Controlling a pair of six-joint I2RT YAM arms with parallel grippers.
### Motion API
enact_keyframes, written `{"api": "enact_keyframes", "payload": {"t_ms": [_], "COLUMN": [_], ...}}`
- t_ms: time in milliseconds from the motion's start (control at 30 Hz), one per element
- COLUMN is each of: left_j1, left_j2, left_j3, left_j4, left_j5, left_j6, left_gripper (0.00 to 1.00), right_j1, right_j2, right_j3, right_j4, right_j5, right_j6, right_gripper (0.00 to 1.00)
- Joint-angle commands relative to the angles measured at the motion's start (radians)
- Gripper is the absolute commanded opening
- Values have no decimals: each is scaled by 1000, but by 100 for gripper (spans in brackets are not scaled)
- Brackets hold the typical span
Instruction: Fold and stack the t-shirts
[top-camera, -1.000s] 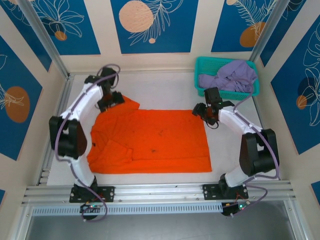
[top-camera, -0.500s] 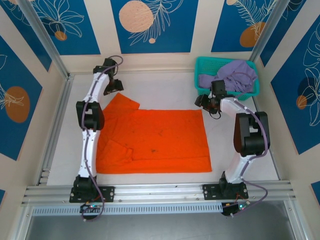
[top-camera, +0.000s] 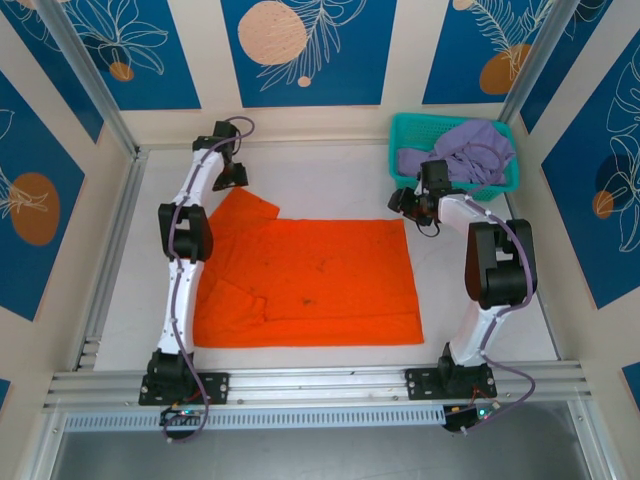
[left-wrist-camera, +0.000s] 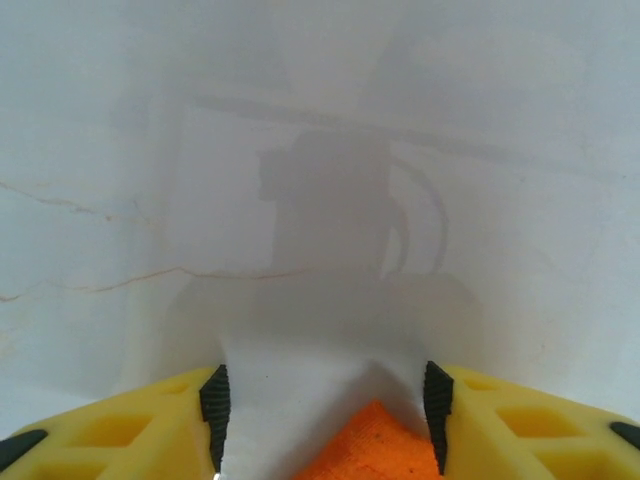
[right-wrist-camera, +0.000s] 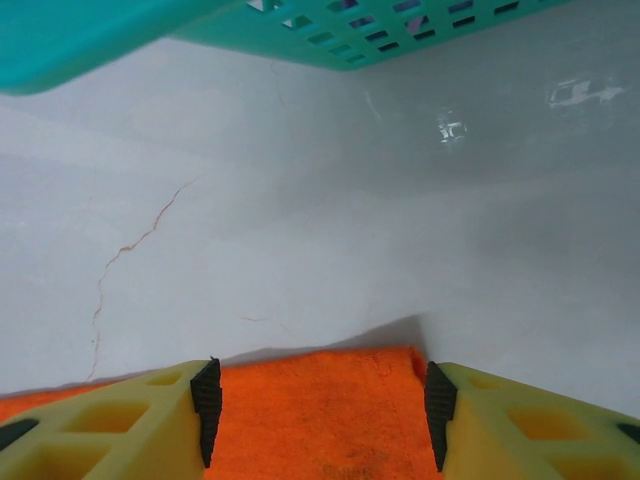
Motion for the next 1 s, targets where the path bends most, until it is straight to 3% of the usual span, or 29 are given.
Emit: {"api": "enact_keyframes", "payload": {"t_ms": [0, 200, 467, 800, 900, 967], "left_j1": [-27, -29, -30, -30, -30, -30], "left_j2": [39, 32, 17, 0, -8, -20], "left_j3": [26, 33, 33, 31, 30, 31], "left_j4": [28, 57, 60, 64, 61, 52], "left_j5": [55, 110, 105, 87, 83, 78], "left_j6": [13, 1, 9, 28, 30, 41], "left_gripper": [50, 28, 16, 3, 2, 18], "right_j1": [-7, -23, -5, 31, 31, 31], "right_j2": [34, 96, 169, 191, 192, 192], "right_j3": [9, 59, 137, 157, 159, 161], "right_j4": [-11, -60, -137, -152, -151, -151], "right_j5": [25, 13, 16, 37, 32, 34], "right_j6": [12, 36, 48, 84, 89, 91], "right_gripper": [56, 48, 45, 26, 23, 24]}}
